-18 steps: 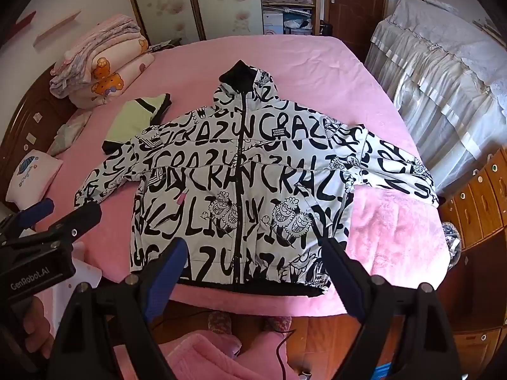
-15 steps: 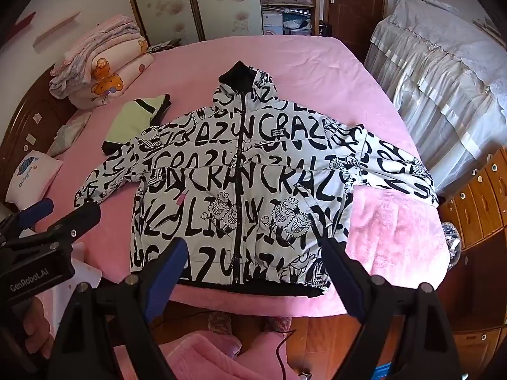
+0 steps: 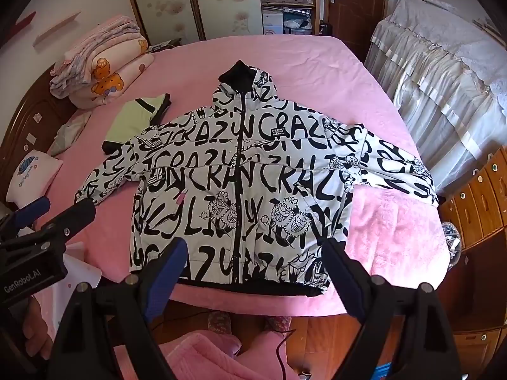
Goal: Fold large clothes
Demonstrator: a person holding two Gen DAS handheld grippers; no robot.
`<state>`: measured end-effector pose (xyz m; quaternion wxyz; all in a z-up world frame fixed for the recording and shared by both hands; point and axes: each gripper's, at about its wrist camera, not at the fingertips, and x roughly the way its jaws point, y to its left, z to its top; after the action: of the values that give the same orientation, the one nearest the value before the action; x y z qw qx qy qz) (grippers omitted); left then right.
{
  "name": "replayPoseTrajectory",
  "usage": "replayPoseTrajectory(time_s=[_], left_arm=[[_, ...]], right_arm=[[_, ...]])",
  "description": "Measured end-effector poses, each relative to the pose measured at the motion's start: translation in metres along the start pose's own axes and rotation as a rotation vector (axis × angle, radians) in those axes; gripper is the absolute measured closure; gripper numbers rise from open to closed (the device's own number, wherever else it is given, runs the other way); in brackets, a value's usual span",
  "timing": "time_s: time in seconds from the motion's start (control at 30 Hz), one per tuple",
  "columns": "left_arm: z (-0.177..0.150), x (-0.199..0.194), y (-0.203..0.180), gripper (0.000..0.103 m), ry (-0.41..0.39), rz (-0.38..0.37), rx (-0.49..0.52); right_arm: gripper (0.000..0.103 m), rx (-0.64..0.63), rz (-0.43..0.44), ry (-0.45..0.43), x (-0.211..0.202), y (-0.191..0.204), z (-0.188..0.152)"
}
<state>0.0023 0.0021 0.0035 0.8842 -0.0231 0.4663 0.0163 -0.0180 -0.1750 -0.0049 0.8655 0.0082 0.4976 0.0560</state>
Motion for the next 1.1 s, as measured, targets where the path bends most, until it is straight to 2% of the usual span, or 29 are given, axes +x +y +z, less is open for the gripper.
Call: replayPoseTrajectory(time_s=[0.2, 1.1], left_arm=[[0.013, -0.004, -0.004, 0.0, 0.004, -0.006, 0.001], [-0.005, -0.004, -0.007, 0.0, -0.009, -0.006, 0.0]], right_arm=[[0.016, 0.004, -0.001, 0.004, 0.0, -0.002, 0.0], [0.016, -0.009, 0.004, 0.003, 0.006, -0.009, 0.003]])
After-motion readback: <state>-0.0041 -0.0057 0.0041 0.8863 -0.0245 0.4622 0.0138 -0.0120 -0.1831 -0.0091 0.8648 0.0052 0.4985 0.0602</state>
